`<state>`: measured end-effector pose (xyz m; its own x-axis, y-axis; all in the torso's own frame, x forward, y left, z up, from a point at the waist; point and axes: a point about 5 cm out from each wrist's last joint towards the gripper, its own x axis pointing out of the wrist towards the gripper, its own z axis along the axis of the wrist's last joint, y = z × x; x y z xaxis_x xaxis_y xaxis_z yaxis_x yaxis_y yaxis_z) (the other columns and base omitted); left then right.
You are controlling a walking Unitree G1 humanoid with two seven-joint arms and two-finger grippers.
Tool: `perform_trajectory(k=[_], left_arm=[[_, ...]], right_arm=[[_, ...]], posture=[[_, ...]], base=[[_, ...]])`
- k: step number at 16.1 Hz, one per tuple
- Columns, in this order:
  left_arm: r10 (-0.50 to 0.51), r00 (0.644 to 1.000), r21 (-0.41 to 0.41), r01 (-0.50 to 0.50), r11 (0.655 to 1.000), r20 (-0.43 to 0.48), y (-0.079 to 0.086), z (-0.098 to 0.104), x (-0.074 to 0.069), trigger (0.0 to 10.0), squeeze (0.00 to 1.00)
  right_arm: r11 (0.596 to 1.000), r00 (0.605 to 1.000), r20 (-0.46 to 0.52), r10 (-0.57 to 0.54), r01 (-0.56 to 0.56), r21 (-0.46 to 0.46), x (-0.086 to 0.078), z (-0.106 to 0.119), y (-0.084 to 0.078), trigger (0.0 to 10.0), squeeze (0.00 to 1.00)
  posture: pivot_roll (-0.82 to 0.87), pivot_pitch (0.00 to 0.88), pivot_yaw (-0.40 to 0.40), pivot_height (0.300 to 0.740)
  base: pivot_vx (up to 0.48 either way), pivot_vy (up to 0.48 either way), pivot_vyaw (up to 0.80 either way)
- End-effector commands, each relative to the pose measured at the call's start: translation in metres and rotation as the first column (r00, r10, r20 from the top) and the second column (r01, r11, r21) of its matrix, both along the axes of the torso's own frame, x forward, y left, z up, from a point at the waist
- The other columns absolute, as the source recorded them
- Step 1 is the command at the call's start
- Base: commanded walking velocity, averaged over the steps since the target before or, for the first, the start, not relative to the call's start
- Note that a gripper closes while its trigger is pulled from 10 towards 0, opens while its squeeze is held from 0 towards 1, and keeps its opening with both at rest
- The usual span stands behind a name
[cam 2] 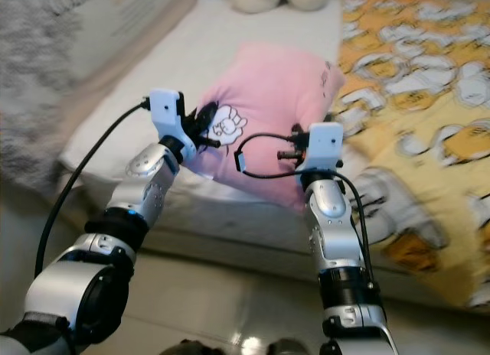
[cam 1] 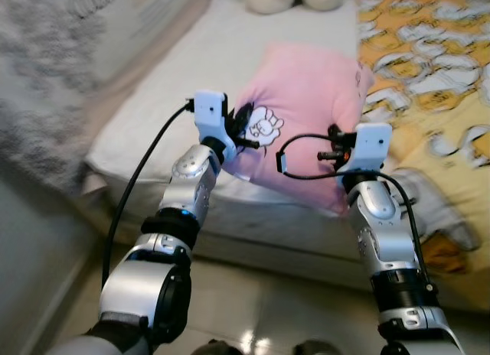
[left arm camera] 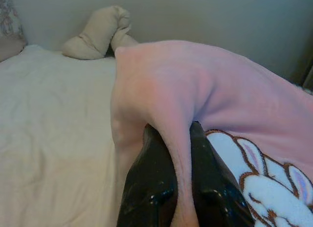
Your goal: Clean up the room
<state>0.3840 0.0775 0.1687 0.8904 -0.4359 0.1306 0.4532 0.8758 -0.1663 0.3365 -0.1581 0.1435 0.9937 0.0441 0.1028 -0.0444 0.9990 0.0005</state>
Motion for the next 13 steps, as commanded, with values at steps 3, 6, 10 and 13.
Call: perform_trajectory(k=[3,6,10,13], left_arm=[[0.065,0.996,-0.057,-0.062,0.996,0.062,0.007,0.019,0.006,10.0,0.0],[0.087,0.995,-0.041,-0.085,0.996,0.046,0.008,0.014,0.006,10.0,0.0],[0.118,0.993,0.059,-0.12,0.991,0.031,0.009,0.004,0.005,10.0,0.0],[0.073,0.997,0.05,-0.074,0.996,0.031,0.008,0.002,0.004,10.0,0.0]], right_arm=[[0.998,0.998,0.03,-0.051,0.052,-0.019,-0.003,0.004,-0.011,10.0,0.0],[0.998,0.998,0.026,-0.055,0.056,-0.032,0.0,0.004,-0.014,10.0,0.0],[0.997,0.998,0.026,-0.065,0.066,-0.044,-0.002,0.002,-0.013,10.0,0.0],[0.997,0.998,0.026,-0.066,0.067,-0.047,-0.004,-0.001,-0.012,10.0,0.0]], posture=[[-0.29,0.0,0.115,0.74],[-0.27,0.0,0.117,0.74],[-0.25,0.0,0.117,0.74],[-0.25,0.0,0.118,0.74]], base=[[0.0,0.48,0.0],[0.0,0.48,0.2],[0.0,0.24,0.41],[0.28,0.0,0.0]])
